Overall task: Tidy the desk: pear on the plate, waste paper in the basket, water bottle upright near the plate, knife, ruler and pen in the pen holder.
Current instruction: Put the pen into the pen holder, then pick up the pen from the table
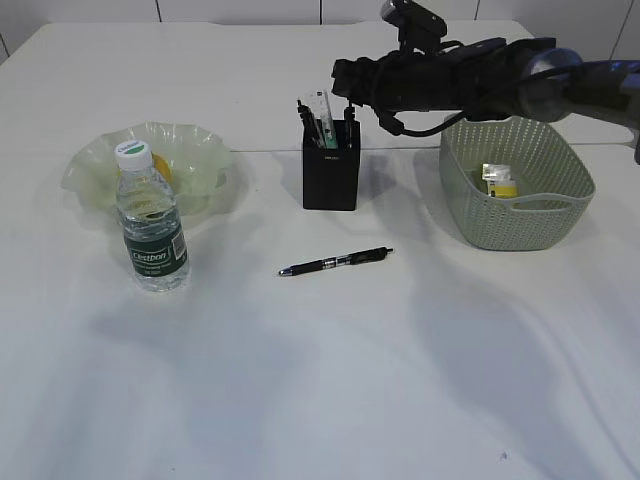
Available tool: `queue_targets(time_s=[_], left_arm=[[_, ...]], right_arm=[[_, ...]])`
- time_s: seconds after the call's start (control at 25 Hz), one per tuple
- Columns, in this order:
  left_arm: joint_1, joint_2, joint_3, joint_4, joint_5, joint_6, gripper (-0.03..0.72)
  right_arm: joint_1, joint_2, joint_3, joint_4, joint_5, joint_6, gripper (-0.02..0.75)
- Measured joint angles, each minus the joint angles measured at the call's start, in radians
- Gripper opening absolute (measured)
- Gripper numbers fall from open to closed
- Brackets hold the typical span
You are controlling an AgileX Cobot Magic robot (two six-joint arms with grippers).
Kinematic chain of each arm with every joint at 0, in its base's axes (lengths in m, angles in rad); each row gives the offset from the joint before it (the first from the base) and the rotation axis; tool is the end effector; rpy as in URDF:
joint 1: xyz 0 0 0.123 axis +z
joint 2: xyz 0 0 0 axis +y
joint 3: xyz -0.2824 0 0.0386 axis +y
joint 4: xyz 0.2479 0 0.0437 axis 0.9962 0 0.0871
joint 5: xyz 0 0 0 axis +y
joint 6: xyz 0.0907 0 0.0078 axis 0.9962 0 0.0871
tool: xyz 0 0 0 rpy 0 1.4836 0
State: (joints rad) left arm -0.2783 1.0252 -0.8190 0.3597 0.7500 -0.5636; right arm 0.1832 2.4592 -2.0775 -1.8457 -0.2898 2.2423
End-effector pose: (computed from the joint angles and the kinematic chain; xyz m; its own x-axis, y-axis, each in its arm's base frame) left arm 0.1956 -0.0331 0.3108 -0.7152 -0.0893 -0.6932 -0.1003 0.9947 -0.0246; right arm 0.5572 0.1286 0.1873 -0.4944 0.2759 -0.8243 -0.2600 0.8579 0.4431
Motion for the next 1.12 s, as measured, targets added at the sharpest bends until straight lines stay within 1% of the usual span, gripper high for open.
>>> queue_targets(time_s=[0.2, 0.68, 0.84, 1.0, 1.12], left_arm=[[0.0, 0.0, 0.0, 0.0, 0.0, 0.0, 0.269], [0.0, 0.0, 0.0, -0.013, -0.045, 0.0, 0.269], [0.0, 0.0, 0.0, -0.016, -0.055, 0.0, 0.269], [0.0, 0.0, 0.0, -0.022, -0.059, 0.0, 0.269], [0.0, 0.0, 0.0, -0.025, -0.059, 0.0, 0.269]], right_arm=[[-0.031, -0.036, 0.0, -0.004, -0.084, 0.005, 0.283], [-0.187, -0.215, 0.0, -0.004, -0.272, 0.102, 0.284], [-0.229, -0.288, 0.03, -0.004, -0.295, 0.11, 0.301], [-0.242, -0.354, 0.075, -0.004, -0.317, 0.121, 0.317], [-0.242, -0.406, 0.137, -0.004, -0.365, 0.124, 0.321]])
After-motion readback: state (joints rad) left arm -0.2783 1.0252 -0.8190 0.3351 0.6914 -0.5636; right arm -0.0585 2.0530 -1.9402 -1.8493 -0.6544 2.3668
